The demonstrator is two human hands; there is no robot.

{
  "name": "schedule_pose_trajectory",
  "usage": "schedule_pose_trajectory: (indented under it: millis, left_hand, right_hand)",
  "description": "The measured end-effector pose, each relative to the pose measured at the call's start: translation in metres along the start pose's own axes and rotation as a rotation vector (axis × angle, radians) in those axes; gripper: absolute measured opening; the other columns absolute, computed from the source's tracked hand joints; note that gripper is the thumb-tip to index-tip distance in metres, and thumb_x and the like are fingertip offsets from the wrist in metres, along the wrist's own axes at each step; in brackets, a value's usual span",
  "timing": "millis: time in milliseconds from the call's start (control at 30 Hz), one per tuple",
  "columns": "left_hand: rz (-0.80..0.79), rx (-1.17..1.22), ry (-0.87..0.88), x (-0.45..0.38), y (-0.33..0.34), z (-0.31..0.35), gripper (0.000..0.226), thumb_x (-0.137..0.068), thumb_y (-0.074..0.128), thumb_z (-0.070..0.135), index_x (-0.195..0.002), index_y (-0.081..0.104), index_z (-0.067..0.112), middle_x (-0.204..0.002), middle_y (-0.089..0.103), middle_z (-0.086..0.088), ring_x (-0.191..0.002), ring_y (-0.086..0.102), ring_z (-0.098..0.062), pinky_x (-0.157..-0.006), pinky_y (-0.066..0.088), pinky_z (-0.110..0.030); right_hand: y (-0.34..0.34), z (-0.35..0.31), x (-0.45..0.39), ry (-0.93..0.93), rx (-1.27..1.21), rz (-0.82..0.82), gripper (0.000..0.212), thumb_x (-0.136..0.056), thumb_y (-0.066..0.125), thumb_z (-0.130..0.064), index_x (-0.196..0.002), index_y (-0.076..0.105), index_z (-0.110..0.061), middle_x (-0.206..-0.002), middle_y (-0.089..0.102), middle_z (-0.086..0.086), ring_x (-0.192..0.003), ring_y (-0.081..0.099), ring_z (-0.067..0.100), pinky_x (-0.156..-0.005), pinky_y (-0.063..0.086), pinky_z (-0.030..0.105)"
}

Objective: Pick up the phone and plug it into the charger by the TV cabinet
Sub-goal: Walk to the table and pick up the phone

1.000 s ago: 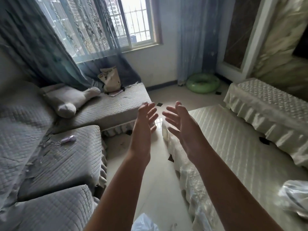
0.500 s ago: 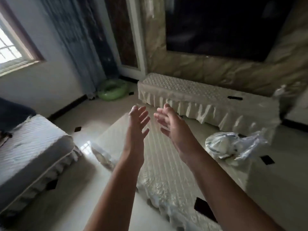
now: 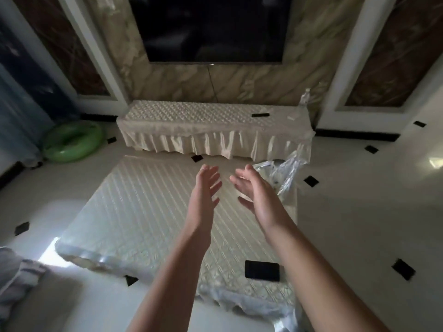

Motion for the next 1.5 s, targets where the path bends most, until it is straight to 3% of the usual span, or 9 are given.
schedule_pose_trajectory:
  millis: [267,400,567,767,933,1133,1267,1433,1500]
  left_hand:
    - [-0.065,-0.130,-0.134,-0.017,0.022,-0.081,0.059,-0.097,0.027,0.058,-0.138,0.051,0.023,-0.142,0.055,0.002,-0.126,0.053,-0.013,-0.114,0.034,-0.048]
    - [-0.083,-0.160,-0.200,-0.032,0.031,-0.141,0.058,-0.097,0.028,0.057,-0.135,0.055,0.023,-0.138,0.059,0.003,-0.122,0.057,-0.011,-0.111,0.038,-0.045]
    - [-0.097,-0.184,-0.283,-0.047,0.040,-0.230,0.057,-0.096,0.030,0.058,-0.133,0.057,0.024,-0.135,0.061,0.004,-0.120,0.058,-0.010,-0.106,0.041,-0.040]
    - [-0.060,-0.207,-0.423,-0.055,0.036,-0.345,0.052,-0.097,0.034,0.051,-0.133,0.057,0.021,-0.135,0.060,0.000,-0.120,0.058,-0.015,-0.097,0.043,-0.037]
    - [-0.009,-0.201,-0.546,-0.051,0.022,-0.411,0.050,-0.096,0.036,0.050,-0.129,0.060,0.020,-0.130,0.063,-0.002,-0.115,0.060,-0.016,-0.099,0.044,-0.040]
    - [0.018,-0.196,-0.556,-0.070,0.016,-0.450,0.050,-0.096,0.037,0.050,-0.129,0.060,0.019,-0.129,0.063,-0.001,-0.114,0.060,-0.015,-0.099,0.042,-0.039]
    - [0.014,-0.218,-0.568,-0.086,0.017,-0.476,0.051,-0.096,0.038,0.050,-0.130,0.058,0.018,-0.128,0.062,-0.001,-0.113,0.060,-0.014,-0.089,0.043,-0.034]
    - [-0.082,-0.476,-0.369,-0.109,0.026,-0.499,0.034,-0.082,0.047,0.049,-0.093,0.062,0.021,-0.094,0.066,0.004,-0.092,0.062,-0.015,-0.078,0.045,-0.032]
    - [-0.147,-0.670,-0.310,-0.118,0.031,-0.514,0.047,-0.079,0.051,0.049,-0.113,0.063,0.019,-0.105,0.070,0.002,-0.099,0.064,-0.016,-0.081,0.049,-0.031]
  right_hand:
    - [-0.045,0.076,-0.023,0.128,0.043,0.063,0.060,-0.093,0.034,-0.058,-0.140,0.048,-0.023,-0.134,0.060,-0.007,-0.115,0.054,0.002,-0.110,0.037,0.042]
    - [-0.067,0.132,-0.035,0.149,0.124,0.069,0.067,-0.087,0.032,-0.063,-0.136,0.050,-0.021,-0.136,0.058,-0.004,-0.122,0.053,0.009,-0.109,0.038,0.041]
    - [-0.094,0.224,-0.051,0.227,0.137,0.088,0.058,-0.096,0.032,-0.055,-0.135,0.050,-0.016,-0.134,0.058,0.002,-0.120,0.054,0.014,-0.109,0.039,0.043]
    - [-0.126,0.322,-0.064,0.379,0.096,0.160,0.057,-0.097,0.034,-0.051,-0.137,0.051,-0.014,-0.134,0.060,0.003,-0.121,0.056,0.014,-0.109,0.039,0.043]
    - [-0.140,0.381,-0.068,0.466,0.073,0.158,0.059,-0.097,0.032,-0.051,-0.142,0.045,-0.015,-0.138,0.057,0.004,-0.120,0.054,0.016,-0.109,0.040,0.043]
    - [-0.146,0.428,-0.080,0.506,0.049,0.179,0.057,-0.098,0.035,-0.049,-0.140,0.048,-0.013,-0.136,0.058,0.005,-0.123,0.054,0.016,-0.109,0.040,0.042]
    - [-0.157,0.455,-0.090,0.529,0.053,0.214,0.055,-0.098,0.035,-0.047,-0.136,0.050,-0.010,-0.134,0.058,0.006,-0.122,0.054,0.017,-0.109,0.040,0.043]
    - [-0.176,0.482,-0.106,0.526,0.132,0.253,0.029,-0.096,0.039,-0.048,-0.100,0.057,-0.025,-0.113,0.060,0.000,-0.113,0.057,0.018,-0.106,0.042,0.046]
    - [-0.184,0.491,-0.113,0.532,0.139,0.274,0.028,-0.095,0.040,-0.048,-0.090,0.058,-0.028,-0.109,0.062,-0.001,-0.111,0.058,0.019,-0.105,0.042,0.047]
Point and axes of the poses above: each hand's wrist, its own x-axis away from the middle knuckle, its own y-axis out of the palm, z = x × y, the point moved 5 cm from there along -x, towards the middle knuckle
